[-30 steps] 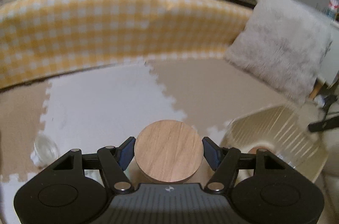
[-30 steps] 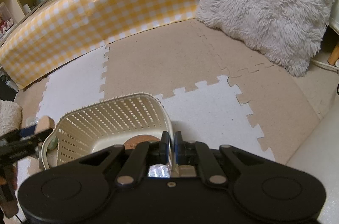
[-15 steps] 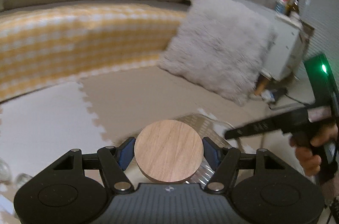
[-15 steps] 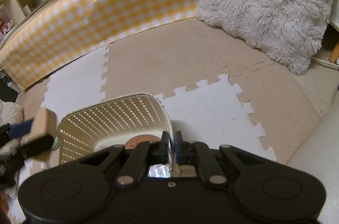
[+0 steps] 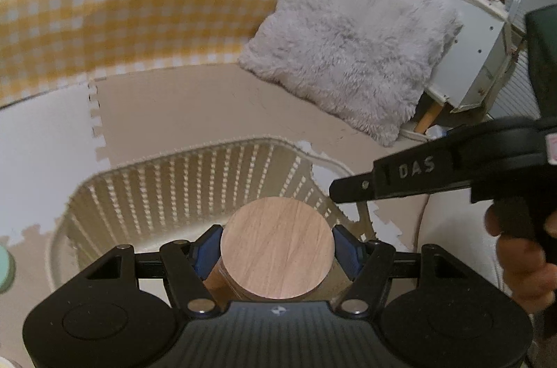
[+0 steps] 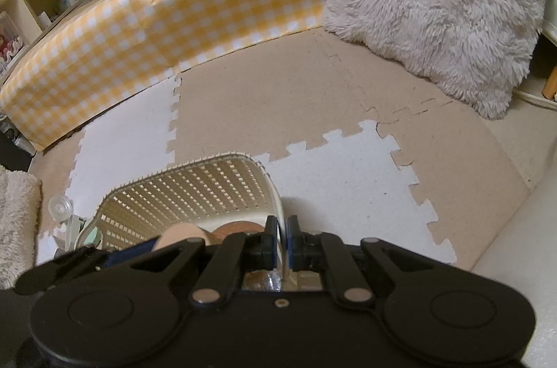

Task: Organize rigid objects
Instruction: 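Carry the wooden disc over the basket and lower it onto the clear case, then open the left tool and withdraw it from the basket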

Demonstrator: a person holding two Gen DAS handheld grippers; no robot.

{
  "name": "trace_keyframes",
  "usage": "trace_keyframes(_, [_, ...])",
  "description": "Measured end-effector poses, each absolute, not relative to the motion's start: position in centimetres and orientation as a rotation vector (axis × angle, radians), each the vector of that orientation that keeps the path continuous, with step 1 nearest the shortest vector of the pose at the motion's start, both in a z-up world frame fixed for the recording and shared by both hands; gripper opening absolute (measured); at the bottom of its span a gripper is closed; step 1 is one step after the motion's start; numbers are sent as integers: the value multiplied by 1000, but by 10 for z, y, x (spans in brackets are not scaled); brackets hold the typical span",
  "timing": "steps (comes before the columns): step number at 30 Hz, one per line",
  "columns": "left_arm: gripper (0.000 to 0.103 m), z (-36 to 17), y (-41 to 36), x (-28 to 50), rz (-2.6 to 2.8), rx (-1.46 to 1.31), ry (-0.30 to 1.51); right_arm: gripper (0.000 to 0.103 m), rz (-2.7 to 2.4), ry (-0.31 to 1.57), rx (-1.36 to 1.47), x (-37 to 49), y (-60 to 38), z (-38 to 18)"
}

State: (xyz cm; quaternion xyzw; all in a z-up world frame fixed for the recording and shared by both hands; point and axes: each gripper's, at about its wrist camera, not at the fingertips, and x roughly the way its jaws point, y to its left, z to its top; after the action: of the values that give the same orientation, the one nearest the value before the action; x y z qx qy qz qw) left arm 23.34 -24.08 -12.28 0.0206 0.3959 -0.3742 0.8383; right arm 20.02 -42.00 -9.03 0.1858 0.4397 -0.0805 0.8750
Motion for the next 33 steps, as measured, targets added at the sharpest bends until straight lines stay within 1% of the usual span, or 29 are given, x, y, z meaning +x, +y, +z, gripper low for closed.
trace_keyframes(11, [68, -143, -265, 242, -788, 12, 933, 6, -168, 919, 393, 201, -420, -90])
trace_keyframes(22, [69, -152, -262, 248, -766, -38, 995, 6, -168, 923, 393, 201, -421, -90])
trace_keyframes(24, [72, -153, -261, 250, -763, -50, 1006, 6, -167, 923, 393, 200, -421, -90])
trace_keyframes(26, [79, -153, -260, 250, -754, -47, 1007, 6, -167, 922, 391, 200, -422, -90])
trace_keyframes(33, [80, -151, -260, 249, -751, -47, 1014, 6, -168, 924, 393, 200, -422, -91])
